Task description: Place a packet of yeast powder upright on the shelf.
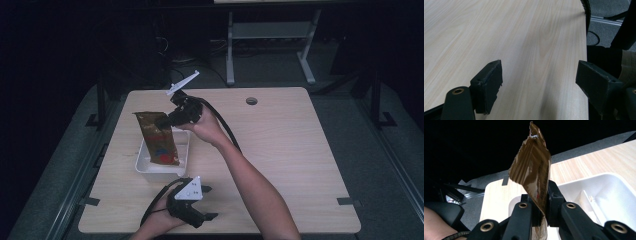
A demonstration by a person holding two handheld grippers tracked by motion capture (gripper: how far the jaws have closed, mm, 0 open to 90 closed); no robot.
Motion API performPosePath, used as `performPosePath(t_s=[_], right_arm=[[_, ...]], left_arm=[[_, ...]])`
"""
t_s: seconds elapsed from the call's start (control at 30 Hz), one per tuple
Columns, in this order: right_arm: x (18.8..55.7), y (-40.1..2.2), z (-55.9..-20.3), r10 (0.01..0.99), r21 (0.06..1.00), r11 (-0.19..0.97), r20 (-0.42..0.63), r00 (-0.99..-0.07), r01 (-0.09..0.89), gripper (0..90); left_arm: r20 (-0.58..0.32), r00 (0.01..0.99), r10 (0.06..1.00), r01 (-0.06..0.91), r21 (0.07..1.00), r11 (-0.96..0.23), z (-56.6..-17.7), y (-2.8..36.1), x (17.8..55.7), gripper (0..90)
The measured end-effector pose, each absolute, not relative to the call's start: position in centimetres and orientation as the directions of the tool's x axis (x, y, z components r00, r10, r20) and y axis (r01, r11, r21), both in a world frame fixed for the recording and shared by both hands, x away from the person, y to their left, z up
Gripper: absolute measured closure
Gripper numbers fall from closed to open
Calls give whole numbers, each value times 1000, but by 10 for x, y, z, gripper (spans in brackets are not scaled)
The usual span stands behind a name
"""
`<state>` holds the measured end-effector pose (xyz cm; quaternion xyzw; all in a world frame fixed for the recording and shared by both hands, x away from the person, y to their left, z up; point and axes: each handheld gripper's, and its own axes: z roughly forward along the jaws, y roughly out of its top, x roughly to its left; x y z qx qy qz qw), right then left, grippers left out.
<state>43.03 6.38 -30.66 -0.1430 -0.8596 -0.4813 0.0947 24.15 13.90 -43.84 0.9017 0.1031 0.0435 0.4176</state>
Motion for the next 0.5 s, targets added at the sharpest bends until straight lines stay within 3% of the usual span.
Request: performPosePath(t_s=[0.5], right_arm=[[429, 70, -329, 150, 782, 512, 328, -933, 357, 834]], left_arm=[[-4, 973, 231, 153, 762, -630, -439, 140, 243, 209]])
